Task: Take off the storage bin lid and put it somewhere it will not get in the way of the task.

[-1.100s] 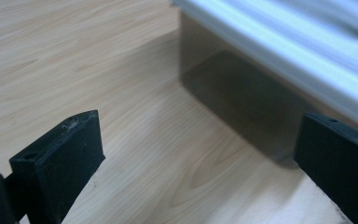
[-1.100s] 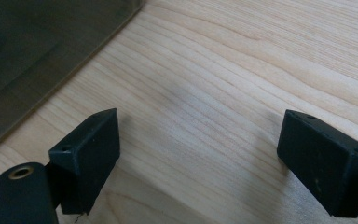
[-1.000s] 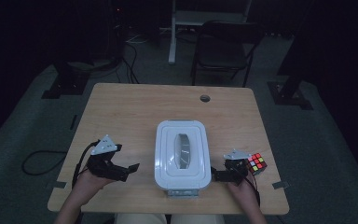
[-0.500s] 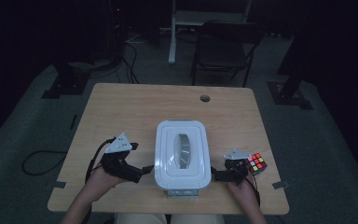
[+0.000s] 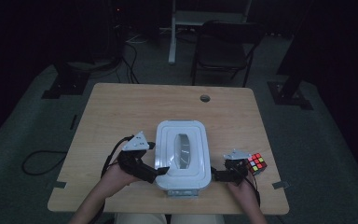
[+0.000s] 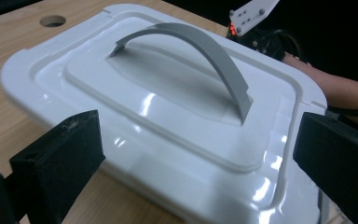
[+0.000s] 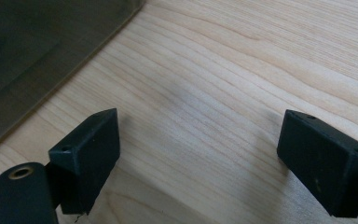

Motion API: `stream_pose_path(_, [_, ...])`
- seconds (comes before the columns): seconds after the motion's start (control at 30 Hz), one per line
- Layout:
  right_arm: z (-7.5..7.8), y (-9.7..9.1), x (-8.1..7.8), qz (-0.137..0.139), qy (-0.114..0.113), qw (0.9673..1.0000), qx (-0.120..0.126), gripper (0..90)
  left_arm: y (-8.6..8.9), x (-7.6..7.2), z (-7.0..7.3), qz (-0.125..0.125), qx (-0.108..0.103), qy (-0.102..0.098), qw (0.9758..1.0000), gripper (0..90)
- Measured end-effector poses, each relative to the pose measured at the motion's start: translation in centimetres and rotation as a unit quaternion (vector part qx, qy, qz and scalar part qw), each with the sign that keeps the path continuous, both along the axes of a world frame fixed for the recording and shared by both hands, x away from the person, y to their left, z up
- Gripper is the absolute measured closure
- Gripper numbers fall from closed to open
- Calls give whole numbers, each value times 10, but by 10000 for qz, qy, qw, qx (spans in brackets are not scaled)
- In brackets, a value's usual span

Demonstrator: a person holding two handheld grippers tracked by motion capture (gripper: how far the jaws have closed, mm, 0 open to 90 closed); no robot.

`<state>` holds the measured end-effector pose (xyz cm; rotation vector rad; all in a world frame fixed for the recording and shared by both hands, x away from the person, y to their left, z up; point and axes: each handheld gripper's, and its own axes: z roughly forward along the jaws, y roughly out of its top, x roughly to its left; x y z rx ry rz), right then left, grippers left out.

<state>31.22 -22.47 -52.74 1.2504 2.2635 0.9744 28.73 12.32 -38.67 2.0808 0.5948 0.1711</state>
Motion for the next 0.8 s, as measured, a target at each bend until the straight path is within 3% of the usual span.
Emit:
stream_pose_path(0.27, [0, 0, 0, 1, 1, 10000, -4, 129, -18, 8, -3, -133, -33, 143, 9998, 23])
stream_pose_path(0.33, [0, 0, 0, 1, 2, 10000, -3, 129, -21, 9, -4, -182, -138, 180, 9996, 23])
stream_pose_path(0.73, [0, 0, 0, 25, -2, 10000, -8, 128, -51, 19, -1, -345, 131, 221, 9991, 23])
stream_pose_path(0.8, [0, 0, 0, 27, 1, 10000, -9, 129, -54, 20, -2, -388, 51, 274, 9989, 66])
